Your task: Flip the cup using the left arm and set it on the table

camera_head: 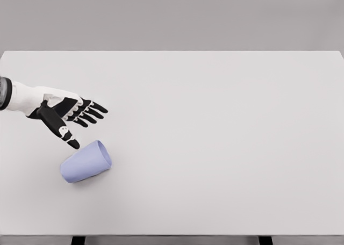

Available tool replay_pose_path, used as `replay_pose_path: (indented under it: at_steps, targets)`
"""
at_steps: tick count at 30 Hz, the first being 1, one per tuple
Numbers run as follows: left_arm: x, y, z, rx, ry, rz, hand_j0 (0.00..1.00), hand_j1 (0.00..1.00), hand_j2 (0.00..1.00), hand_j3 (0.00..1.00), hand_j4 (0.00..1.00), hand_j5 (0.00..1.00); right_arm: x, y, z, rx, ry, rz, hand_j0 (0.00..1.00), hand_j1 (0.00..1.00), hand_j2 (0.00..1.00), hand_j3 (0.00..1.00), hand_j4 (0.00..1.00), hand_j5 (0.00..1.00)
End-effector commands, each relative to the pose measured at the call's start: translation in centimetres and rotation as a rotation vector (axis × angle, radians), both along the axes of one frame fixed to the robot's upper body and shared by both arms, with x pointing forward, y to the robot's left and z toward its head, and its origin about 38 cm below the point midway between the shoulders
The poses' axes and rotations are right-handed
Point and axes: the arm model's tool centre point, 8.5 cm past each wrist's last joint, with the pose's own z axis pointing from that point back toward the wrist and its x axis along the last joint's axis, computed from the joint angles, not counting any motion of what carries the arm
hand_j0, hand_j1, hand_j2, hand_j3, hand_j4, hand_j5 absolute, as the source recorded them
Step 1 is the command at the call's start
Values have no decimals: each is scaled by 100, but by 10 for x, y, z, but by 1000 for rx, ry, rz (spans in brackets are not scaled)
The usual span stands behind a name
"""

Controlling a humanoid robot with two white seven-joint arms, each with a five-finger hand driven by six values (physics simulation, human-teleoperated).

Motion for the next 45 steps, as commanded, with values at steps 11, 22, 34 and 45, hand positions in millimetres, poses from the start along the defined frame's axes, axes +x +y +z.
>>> replay_pose_path:
  at_steps: [11,22,34,45]
  targets:
    - [-8,1,-26,29,78,-5,100,100,100,100,100,100,0,0,0,0,0,-1,100,100,100,100,100,100]
    - [-8,2,-31,38,88,-3,100,100,100,100,100,100,0,0,0,0,0,1,100,100,100,100,100,100]
    - [-3,2,-42,73,94,-4,100,100,100,100,100,100,0,0,0,0,0,1,100,100,100,100,100,100]
    - [2,1,-53,88,104,0,99,99,99,99,99,99,0,0,0,0,0,1,100,100,100,100,100,100]
